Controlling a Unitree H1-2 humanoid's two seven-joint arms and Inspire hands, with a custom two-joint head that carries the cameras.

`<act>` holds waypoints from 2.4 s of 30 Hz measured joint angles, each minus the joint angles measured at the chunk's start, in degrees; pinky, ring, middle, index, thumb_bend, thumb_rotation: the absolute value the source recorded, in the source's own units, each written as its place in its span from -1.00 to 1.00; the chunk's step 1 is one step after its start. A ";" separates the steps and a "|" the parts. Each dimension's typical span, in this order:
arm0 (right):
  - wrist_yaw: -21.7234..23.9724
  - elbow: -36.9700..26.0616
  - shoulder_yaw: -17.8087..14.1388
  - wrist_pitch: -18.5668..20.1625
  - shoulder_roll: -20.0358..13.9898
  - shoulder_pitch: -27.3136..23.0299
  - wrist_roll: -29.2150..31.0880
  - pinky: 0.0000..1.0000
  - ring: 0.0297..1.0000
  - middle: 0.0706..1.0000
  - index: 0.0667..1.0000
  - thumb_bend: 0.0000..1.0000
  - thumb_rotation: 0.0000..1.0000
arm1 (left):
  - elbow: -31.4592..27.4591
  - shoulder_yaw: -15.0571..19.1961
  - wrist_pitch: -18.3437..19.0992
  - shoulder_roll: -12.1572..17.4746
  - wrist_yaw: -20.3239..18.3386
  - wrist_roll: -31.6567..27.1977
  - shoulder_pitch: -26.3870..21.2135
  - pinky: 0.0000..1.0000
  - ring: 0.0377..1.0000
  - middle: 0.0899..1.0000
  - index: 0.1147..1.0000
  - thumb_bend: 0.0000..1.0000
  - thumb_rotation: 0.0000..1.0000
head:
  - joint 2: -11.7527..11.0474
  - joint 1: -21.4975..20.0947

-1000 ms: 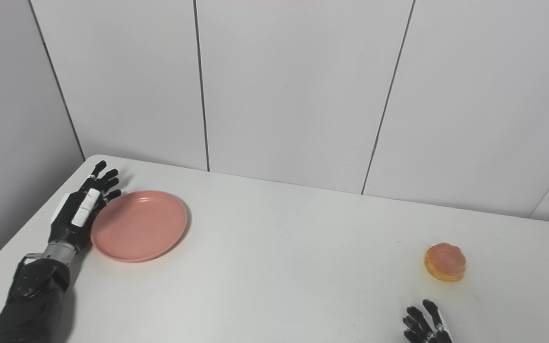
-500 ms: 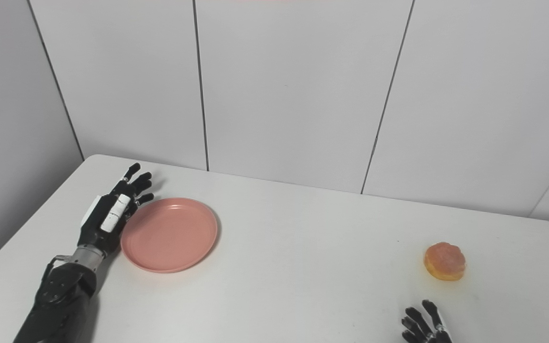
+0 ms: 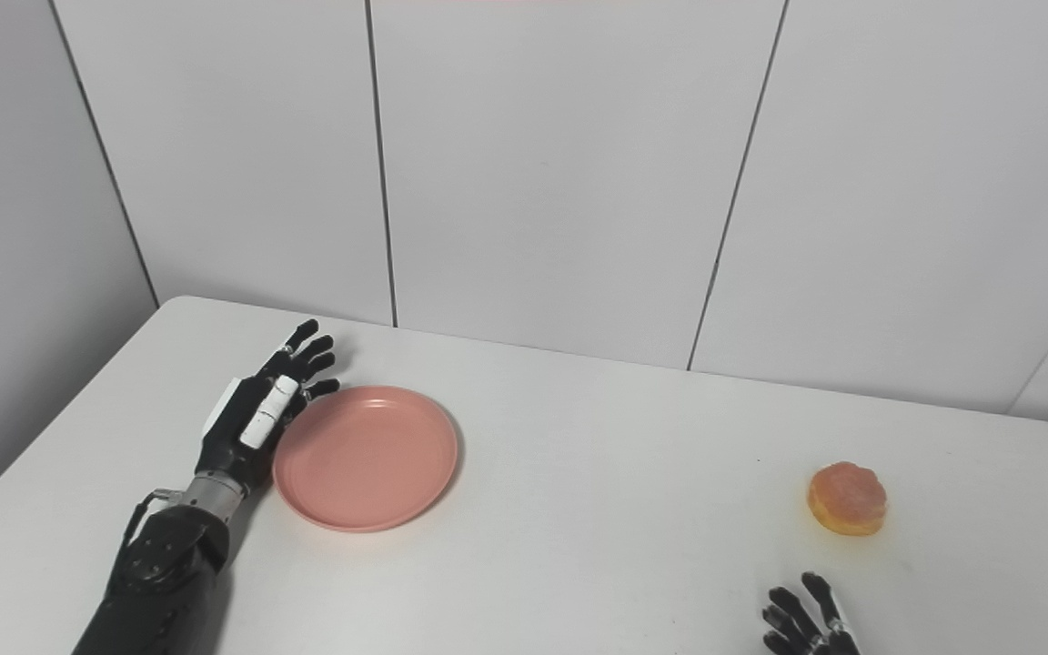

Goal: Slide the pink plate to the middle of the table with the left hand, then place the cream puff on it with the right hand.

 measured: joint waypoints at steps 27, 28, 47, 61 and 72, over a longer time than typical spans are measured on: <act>-2.92 -1.62 1.76 1.55 2.66 0.32 -3.25 0.64 0.68 0.66 0.85 0.80 1.00 | -7.36 -4.28 6.73 -6.47 3.82 3.45 2.22 0.65 0.80 0.78 0.83 0.60 0.50 | 1.23 -9.57; -3.19 -1.86 1.98 1.94 3.07 0.32 -3.64 0.64 0.67 0.65 0.85 0.80 1.00 | -7.60 -4.58 6.99 -6.76 3.98 3.50 2.28 0.66 0.80 0.79 0.84 0.58 0.52 | 1.49 -10.80; -7.03 -4.47 6.38 6.09 8.40 0.13 -9.20 0.65 0.67 0.67 0.84 0.84 1.00 | -14.51 -6.40 13.13 -8.24 5.59 4.84 5.56 0.82 0.80 0.80 0.87 0.60 0.62 | 3.16 -24.16; -8.06 -4.31 8.39 7.56 11.11 -0.93 -11.78 0.64 0.66 0.67 0.87 0.87 1.00 | -15.96 -5.26 14.43 -10.73 6.91 3.06 6.02 0.99 0.90 0.87 0.86 0.78 0.59 | 3.08 -31.03; -8.40 -4.41 9.19 8.40 11.53 -1.32 -12.89 0.63 0.70 0.70 0.88 0.84 0.98 | -17.80 -5.14 13.22 -13.37 7.94 2.32 7.49 1.00 0.95 0.99 0.91 0.75 0.66 | 3.34 -32.52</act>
